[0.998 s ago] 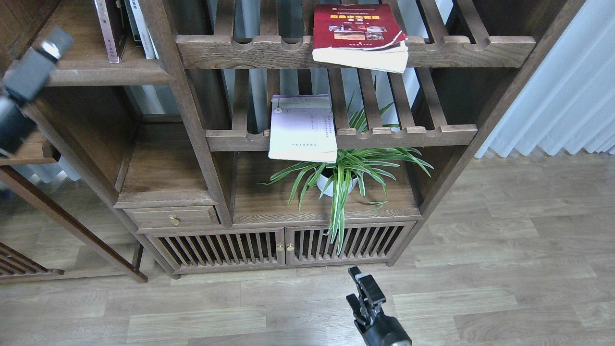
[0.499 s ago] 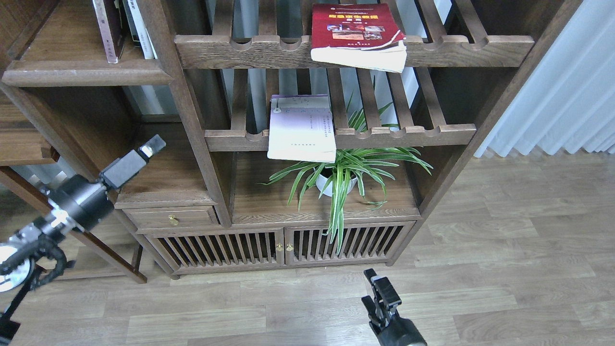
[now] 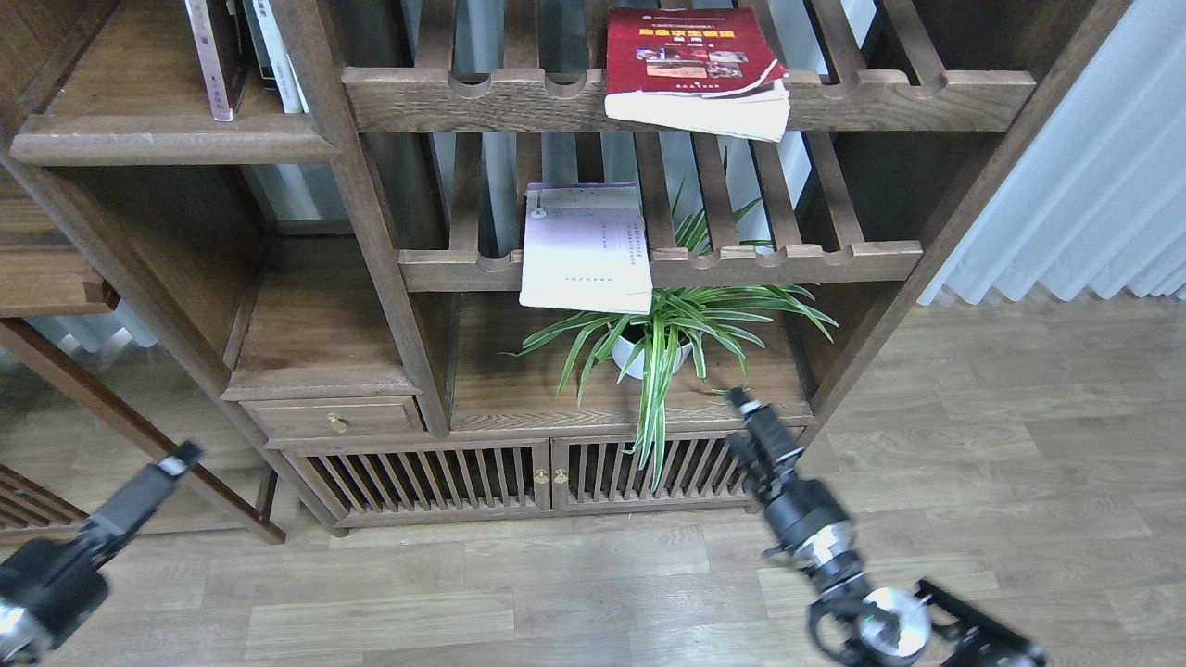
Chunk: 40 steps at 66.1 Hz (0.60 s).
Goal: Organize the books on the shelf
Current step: 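Reach the right gripper up to the red book on the top shelf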
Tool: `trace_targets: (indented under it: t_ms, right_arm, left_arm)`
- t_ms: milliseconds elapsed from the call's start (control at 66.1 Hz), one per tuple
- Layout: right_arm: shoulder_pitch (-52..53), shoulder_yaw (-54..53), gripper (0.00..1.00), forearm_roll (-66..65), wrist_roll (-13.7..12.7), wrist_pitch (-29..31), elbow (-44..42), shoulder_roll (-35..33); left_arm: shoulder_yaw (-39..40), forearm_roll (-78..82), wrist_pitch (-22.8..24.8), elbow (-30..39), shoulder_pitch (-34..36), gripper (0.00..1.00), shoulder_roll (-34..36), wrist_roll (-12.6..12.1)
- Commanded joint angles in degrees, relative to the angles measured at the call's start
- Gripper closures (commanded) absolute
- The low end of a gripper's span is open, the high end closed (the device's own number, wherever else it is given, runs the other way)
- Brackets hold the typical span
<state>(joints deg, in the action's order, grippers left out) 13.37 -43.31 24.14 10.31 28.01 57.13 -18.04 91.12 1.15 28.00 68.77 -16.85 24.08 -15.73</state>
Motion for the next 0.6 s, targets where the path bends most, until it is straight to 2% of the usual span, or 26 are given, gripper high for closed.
trace_targets:
  t_ms: [0,197,333,484,590]
  right_arm:
    - [3.85,2.96,0.01,-0.23,0.24,-0.01,2.02,-0.94]
    - [7.99,3.58,0.01,-6.30,-0.29,-0.01,2.98,-7.10]
    - [7.90,3.23,0.01,-8.32,-0.38,-0.01,10.44,-9.38]
    - [7.46,2.26,0.01,-8.50,-0.38,-0.01,16.78,-9.12]
    - [7.90,1.38,0.01,-8.32,-0.21,-0.01,22.76,-6.05]
  left_arm:
    - [0.81,-0.89,0.00,-0.21,-0.65,0.00,0.00,0.00]
    - [0.81,-0.89,0.00,-0.30,-0.64,0.00,-0.08,0.00]
    - [0.73,-0.89,0.00,-0.30,-0.64,0.00,-0.61,-0.09]
    - [0.64,-0.89,0.00,-0.39,-0.47,0.00,-0.79,-0.09]
    - [0.64,-0.89,0.00,-0.92,-0.47,0.00,-0.87,-0.09]
